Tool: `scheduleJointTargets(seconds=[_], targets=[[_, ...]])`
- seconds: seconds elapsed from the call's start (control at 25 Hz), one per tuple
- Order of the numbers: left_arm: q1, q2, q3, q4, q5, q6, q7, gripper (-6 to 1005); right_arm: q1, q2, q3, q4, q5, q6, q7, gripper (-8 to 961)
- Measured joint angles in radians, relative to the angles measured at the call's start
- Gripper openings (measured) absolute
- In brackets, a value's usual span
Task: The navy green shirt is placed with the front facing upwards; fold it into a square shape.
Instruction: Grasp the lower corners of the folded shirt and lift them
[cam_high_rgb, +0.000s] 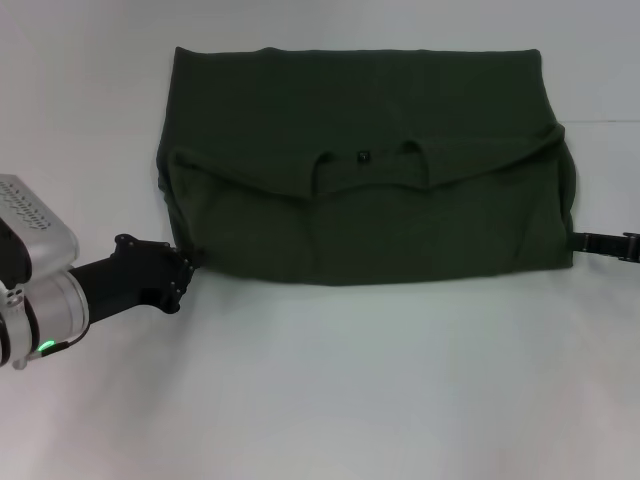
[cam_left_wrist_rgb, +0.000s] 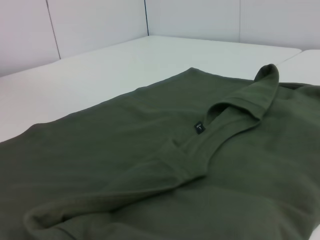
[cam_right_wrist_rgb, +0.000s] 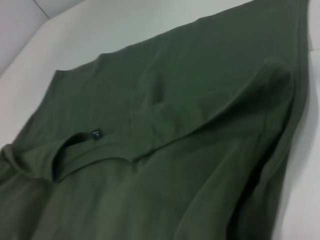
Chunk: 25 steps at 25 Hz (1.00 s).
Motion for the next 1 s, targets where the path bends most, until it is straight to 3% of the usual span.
scheduleJointTargets(seconds=[0.28,0.6,0.8,1.0], targets=[[-0.008,0.0,0.004,0.0,0.0,-0.004,-0.004,14,0.04,0.03,-0.042,0.008,-0.001,0.089,-0.004,639],[-0.01,0.0,0.004,0.003,0.0,-0.01,-0.005,14,0.06,0.041,-0.05,0.026,-0.001,0.096,0.0,637],[-0.01,0.002,0.004,0.003,0.0,-0.011,-0.005,13,0.055,0.042,-0.051,0.039,0.0,0.097,0.002,518],[-0.01,0.002,0.004,0.003,0.0,-0.011,-0.005,13,0.055,0.045,-0.054,0.046,0.0,0.106,-0.001,479]])
